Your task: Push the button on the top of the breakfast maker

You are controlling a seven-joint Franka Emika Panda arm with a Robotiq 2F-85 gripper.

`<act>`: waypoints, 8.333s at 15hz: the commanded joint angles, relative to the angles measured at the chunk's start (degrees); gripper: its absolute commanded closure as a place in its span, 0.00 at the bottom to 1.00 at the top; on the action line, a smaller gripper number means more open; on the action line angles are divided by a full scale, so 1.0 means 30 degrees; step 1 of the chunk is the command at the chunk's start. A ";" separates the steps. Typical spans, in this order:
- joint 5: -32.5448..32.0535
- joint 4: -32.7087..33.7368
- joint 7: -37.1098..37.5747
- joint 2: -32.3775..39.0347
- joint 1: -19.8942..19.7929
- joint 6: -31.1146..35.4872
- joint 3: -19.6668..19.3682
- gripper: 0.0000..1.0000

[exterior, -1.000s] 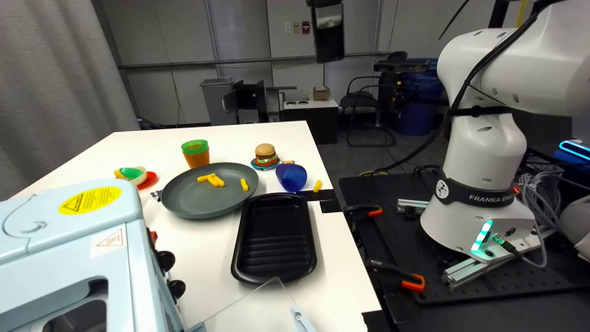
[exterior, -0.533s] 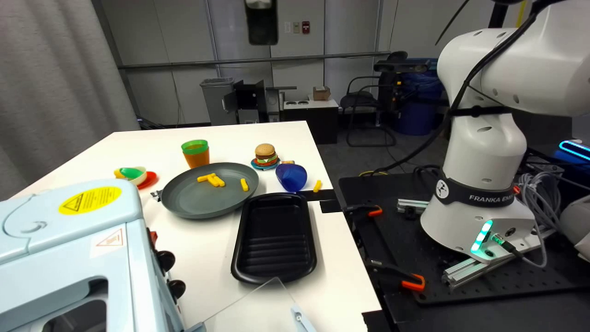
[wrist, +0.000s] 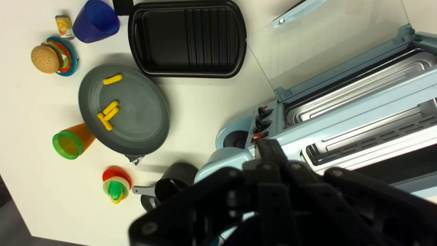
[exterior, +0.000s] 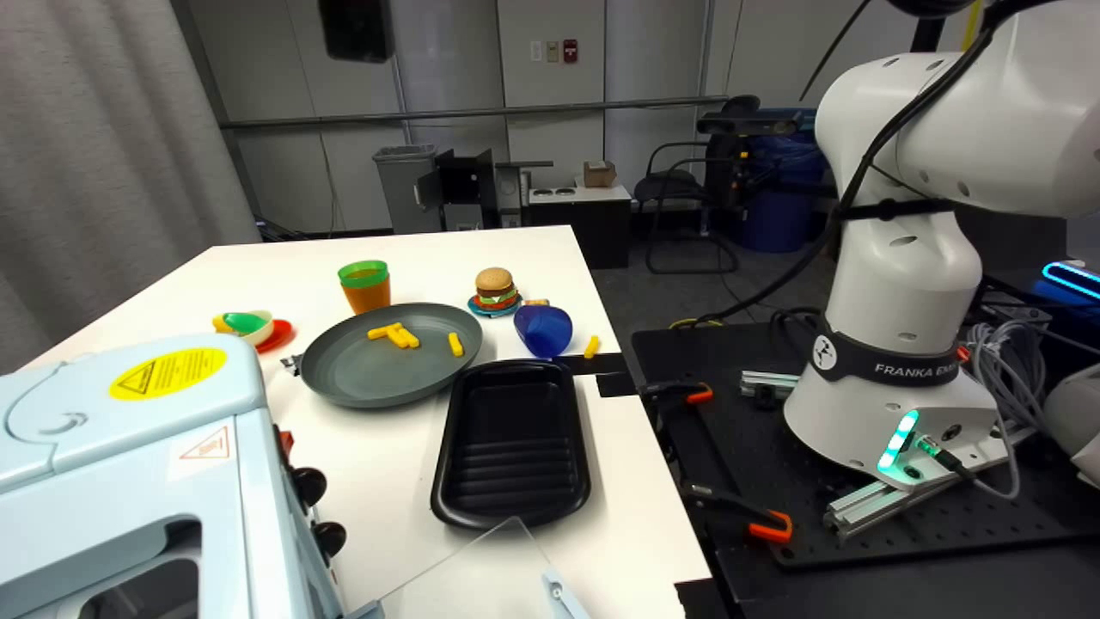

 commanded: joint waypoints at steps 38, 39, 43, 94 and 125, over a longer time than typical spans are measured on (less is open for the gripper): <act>-0.1543 0.4587 0.0124 0.5967 0.0171 0.2658 -0.1524 1.00; -0.1540 0.4702 0.0103 0.6101 0.0166 0.2852 -0.1645 1.00; -0.2343 0.5717 0.0345 0.7116 0.0107 0.3358 -0.2109 1.00; -0.1570 0.9819 -0.0617 1.2858 0.1207 0.3251 -0.3855 1.00; -0.1538 0.9532 -0.0675 1.4225 0.1611 0.4402 -0.4596 1.00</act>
